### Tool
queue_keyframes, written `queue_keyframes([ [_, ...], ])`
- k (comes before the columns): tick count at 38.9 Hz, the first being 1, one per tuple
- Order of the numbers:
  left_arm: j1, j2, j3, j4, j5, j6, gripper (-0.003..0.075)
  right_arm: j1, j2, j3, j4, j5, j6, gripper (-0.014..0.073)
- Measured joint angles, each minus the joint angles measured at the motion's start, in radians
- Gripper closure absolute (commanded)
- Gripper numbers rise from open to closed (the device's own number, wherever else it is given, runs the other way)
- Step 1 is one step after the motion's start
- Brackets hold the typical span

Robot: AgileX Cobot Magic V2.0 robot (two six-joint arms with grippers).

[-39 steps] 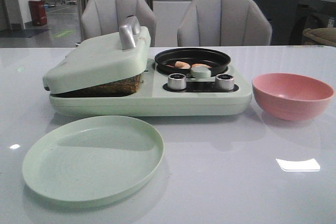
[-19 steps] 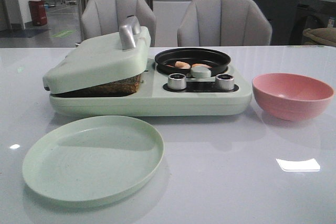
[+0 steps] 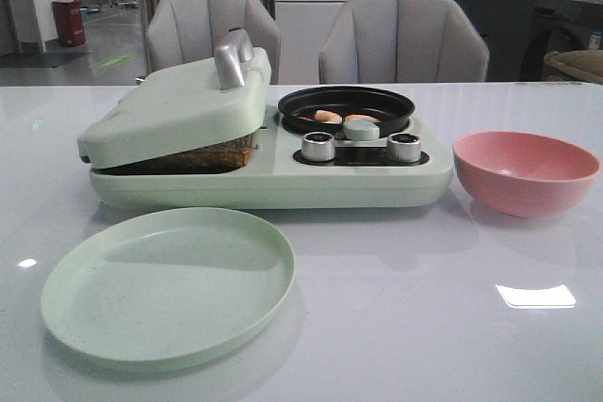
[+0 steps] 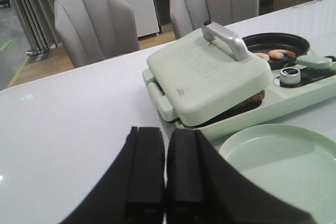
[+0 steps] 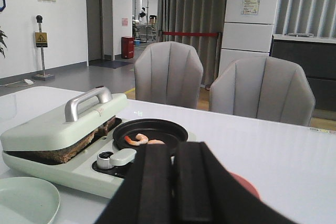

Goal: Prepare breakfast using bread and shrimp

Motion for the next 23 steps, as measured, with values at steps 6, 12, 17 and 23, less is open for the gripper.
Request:
queue_keyframes([
  [6, 0.1, 0.0, 0.084, 0.0, -0.102, -0.021, 0.0608, 0.0, 0.0, 0.0, 0.0, -0.002, 0.0, 0.0453],
  [12, 0.202, -0.034, 0.177, 0.0, -0.204, -0.105, 0.0608, 0.0, 0.0, 0.0, 0.0, -0.002, 0.0, 0.0453],
  [17, 0.232, -0.101, 0.243, 0.0, -0.233, -0.125, 0.0608, 0.0, 0.0, 0.0, 0.0, -0.002, 0.0, 0.0453],
  [23, 0.238, -0.124, 0.276, 0.0, -0.25, -0.137, 0.0608, 0.0, 0.0, 0.0, 0.0, -0.002, 0.0, 0.0453],
])
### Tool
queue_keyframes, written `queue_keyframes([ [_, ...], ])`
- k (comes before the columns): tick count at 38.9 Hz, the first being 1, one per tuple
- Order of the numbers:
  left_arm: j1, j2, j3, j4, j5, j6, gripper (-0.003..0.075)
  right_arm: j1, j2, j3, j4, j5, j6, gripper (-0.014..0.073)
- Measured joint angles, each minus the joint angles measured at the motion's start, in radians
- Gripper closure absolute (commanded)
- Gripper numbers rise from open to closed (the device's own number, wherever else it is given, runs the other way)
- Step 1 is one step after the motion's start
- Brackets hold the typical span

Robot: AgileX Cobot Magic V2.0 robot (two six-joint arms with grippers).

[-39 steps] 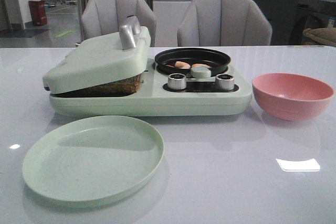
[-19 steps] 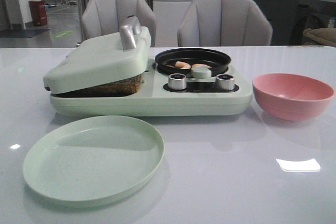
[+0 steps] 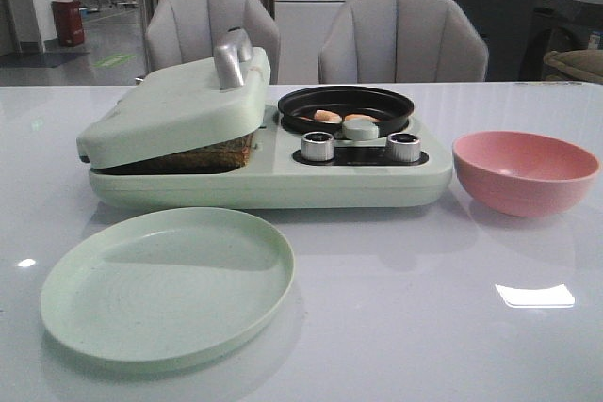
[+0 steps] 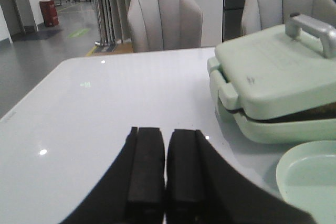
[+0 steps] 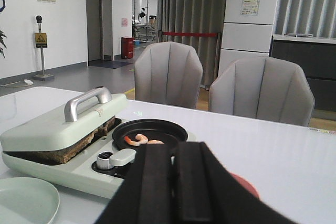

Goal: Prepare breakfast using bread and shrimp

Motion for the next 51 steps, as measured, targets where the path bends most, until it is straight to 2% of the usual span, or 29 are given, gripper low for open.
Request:
queue_keyframes([
  [51, 0.0, 0.0, 0.0, -0.038, -0.024, -0.02, 0.0608, 0.0, 0.0, 0.003, 0.0, -0.004, 0.0, 0.0453],
])
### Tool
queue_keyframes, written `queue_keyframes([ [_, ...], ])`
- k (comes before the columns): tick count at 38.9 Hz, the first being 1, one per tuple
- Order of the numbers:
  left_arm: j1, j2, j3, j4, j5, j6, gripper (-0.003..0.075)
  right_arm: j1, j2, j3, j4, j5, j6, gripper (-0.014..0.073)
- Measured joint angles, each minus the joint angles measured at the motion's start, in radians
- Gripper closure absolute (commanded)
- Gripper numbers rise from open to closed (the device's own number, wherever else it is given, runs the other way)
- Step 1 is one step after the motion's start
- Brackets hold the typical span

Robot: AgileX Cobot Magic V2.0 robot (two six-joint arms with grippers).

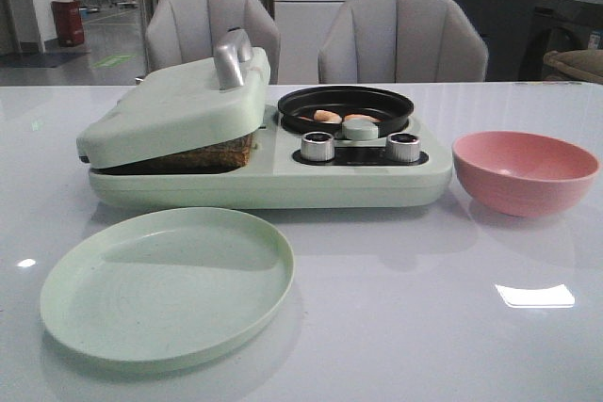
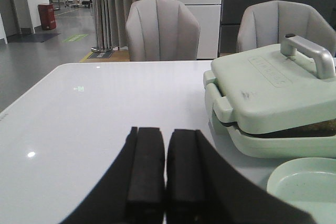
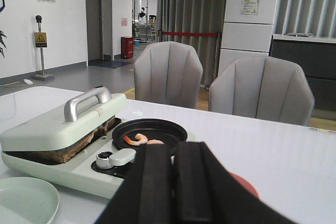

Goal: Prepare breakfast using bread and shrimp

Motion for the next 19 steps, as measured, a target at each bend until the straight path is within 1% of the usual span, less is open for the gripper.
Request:
queue_keyframes([
  [2, 0.0, 0.0, 0.0, 0.0, 0.0, 0.0, 0.0608, 0.0, 0.0, 0.009, -0.013, -0.005, 0.0, 0.0453],
  [5, 0.0, 0.0, 0.0, 0.0, 0.0, 0.0, 0.0608, -0.011, 0.0, 0.025, -0.07, -0.005, 0.024, 0.0453],
  [7, 0.0, 0.0, 0.0, 0.0, 0.0, 0.0, 0.0608, -0.031, 0.0, 0.035, -0.119, -0.005, 0.064, 0.0453],
  [12, 0.0, 0.0, 0.0, 0.0, 0.0, 0.0, 0.0608, -0.12, 0.0, 0.078, -0.23, -0.005, 0.206, 0.0453],
  [16, 0.0, 0.0, 0.0, 0.0, 0.0, 0.0, 0.0608, -0.192, 0.0, 0.12, -0.283, -0.005, 0.295, 0.0453],
  [19, 0.0, 0.0, 0.0, 0.0, 0.0, 0.0, 0.0608, -0.213, 0.0, 0.147, -0.304, -0.012, 0.33, 0.0453],
])
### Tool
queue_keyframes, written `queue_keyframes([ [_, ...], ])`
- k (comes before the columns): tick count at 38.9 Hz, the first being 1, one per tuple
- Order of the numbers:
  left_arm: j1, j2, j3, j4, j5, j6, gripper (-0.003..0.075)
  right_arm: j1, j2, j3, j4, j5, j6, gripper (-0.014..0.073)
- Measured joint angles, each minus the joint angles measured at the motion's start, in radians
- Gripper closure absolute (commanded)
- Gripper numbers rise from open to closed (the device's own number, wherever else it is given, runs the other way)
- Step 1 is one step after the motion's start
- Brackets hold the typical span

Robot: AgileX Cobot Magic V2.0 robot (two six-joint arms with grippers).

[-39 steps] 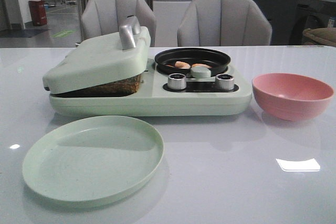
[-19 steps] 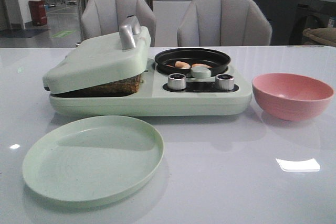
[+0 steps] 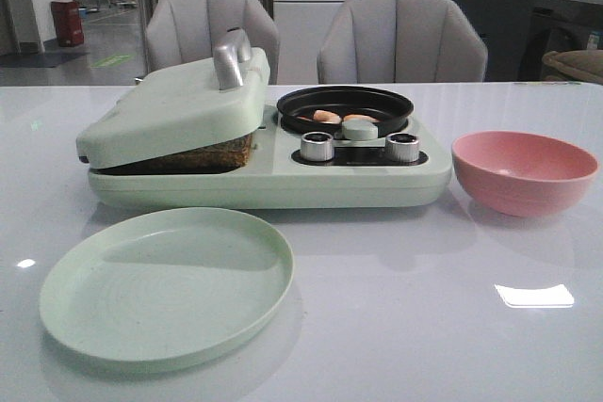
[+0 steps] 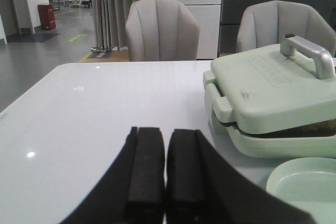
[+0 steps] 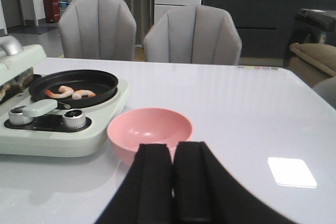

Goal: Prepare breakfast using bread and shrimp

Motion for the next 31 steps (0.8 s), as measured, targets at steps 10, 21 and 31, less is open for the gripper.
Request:
queue_keyframes([
  [10, 0.0, 0.0, 0.0, 0.0, 0.0, 0.0, 0.0608, -0.007, 0.0, 0.026, -0.02, -0.075, 0.022, 0.0453],
  [21, 0.0, 0.0, 0.0, 0.0, 0.0, 0.0, 0.0608, -0.007, 0.0, 0.026, -0.021, -0.082, 0.027, 0.0453],
  [31, 0.0, 0.0, 0.0, 0.0, 0.0, 0.0, 0.0608, -0.007, 0.0, 0.026, -0.021, -0.082, 0.027, 0.0453],
])
